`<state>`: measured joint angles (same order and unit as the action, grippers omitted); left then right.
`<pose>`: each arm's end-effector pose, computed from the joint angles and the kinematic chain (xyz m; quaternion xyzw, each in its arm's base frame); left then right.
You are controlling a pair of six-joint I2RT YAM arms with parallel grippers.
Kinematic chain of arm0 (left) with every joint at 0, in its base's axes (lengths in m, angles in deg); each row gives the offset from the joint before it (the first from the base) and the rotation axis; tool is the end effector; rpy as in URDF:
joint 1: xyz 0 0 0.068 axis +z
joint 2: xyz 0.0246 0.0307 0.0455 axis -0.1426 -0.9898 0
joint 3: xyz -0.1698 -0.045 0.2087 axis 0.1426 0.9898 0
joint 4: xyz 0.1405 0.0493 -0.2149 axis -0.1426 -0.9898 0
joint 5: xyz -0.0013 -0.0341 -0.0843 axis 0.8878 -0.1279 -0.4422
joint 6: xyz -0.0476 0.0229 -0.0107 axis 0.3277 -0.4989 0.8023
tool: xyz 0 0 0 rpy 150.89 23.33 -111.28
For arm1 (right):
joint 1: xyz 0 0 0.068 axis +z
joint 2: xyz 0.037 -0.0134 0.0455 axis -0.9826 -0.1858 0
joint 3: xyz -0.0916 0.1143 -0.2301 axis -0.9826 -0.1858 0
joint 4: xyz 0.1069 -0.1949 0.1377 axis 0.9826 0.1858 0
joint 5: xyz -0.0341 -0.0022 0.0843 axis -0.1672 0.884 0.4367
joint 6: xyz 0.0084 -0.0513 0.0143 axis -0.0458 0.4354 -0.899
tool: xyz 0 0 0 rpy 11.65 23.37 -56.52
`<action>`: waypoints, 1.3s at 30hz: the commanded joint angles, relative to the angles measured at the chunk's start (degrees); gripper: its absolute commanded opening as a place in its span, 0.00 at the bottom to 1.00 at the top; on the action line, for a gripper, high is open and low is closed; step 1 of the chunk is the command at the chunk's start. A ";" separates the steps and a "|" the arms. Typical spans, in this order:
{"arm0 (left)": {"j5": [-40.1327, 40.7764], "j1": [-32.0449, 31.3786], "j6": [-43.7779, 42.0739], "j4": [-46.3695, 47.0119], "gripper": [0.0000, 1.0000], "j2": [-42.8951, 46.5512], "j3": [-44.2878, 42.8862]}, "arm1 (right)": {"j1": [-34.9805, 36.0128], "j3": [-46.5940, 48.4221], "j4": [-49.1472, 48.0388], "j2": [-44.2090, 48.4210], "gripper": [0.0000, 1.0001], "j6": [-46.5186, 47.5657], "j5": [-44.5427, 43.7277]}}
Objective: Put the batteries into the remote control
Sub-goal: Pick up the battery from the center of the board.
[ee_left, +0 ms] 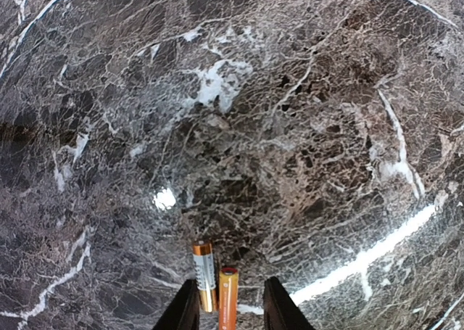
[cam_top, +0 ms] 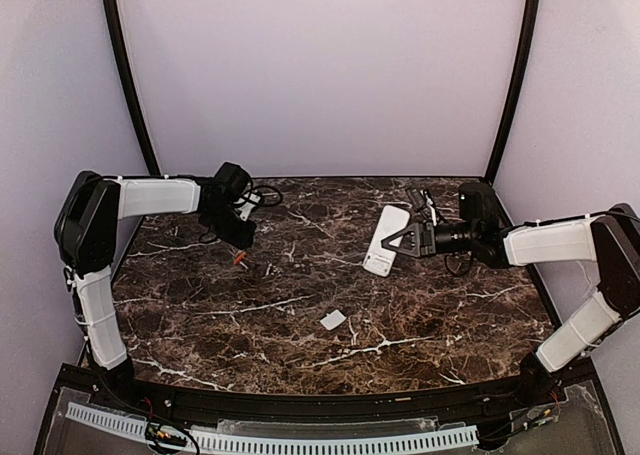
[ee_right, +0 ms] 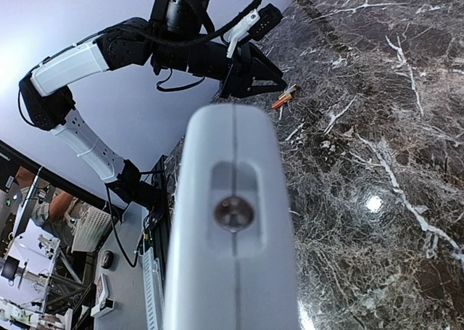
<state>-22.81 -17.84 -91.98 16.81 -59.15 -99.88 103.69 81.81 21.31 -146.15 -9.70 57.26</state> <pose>0.3725 -0.1794 0.1890 0.2297 0.9346 -0.0239 0.2704 0.2636 0.1516 0.2112 -0.2211 0.7455 0.5698 0.2657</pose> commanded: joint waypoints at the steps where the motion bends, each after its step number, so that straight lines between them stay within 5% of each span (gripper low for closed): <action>1: 1.38 0.82 -0.49 -2.58 0.30 -0.36 -1.70 | -0.32 1.51 -1.07 -0.96 0.00 0.42 1.72; 39: -1.70 1.35 0.51 -7.61 0.18 -1.58 -0.19 | -0.33 2.86 -1.14 -3.01 0.00 0.66 3.23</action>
<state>-24.19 -16.75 -91.90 12.53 -60.28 -100.60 103.61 83.36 22.10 -148.60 -9.46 59.31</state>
